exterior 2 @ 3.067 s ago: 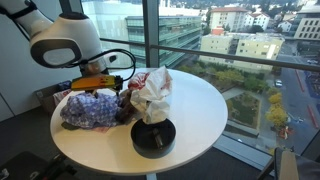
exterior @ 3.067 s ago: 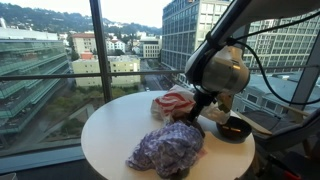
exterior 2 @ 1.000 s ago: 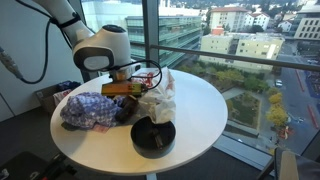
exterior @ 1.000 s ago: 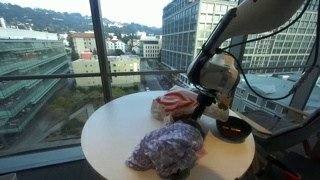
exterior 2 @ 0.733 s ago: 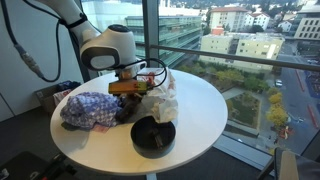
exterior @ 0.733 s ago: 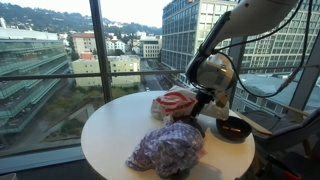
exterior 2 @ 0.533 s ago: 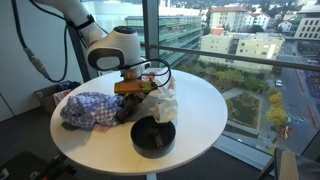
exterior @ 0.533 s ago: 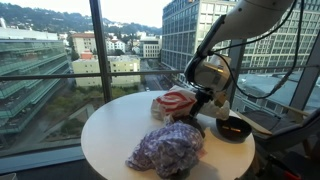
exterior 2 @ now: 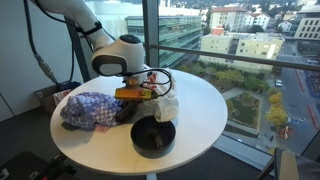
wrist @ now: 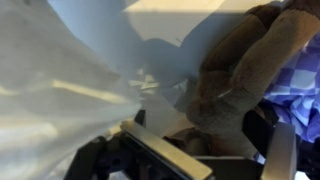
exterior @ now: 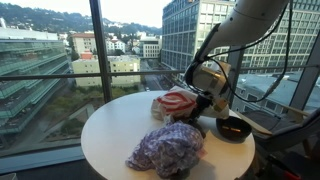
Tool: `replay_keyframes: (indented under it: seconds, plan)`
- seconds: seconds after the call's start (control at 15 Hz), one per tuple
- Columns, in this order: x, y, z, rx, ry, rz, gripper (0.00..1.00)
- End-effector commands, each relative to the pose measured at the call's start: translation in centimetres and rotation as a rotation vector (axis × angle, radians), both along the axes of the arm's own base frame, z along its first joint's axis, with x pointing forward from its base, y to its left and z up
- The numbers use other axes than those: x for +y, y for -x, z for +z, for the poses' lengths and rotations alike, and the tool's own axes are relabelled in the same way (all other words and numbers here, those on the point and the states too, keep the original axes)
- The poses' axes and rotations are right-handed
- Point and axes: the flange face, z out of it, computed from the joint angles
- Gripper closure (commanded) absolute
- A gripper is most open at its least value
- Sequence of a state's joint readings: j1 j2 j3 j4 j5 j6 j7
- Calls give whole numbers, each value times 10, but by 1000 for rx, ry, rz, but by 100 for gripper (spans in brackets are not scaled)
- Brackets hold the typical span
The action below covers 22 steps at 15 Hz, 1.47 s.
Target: Remove the objects in the white bag
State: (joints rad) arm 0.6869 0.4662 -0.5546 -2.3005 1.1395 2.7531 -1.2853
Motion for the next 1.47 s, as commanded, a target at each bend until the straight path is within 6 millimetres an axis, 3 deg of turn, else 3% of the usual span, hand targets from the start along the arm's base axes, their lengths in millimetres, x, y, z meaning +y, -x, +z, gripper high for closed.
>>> replay_keyframes:
  seconds: [0.0,0.4,0.87,1.4]
  plan:
    - [5,-4,-2,1,-42,-1,0]
    - [-16,-27,-2,-24,-13,-11,0]
    - [-22,-58,7,-78,-8,-11,0]
    - [-38,-68,-6,-64,-4,-32,0]
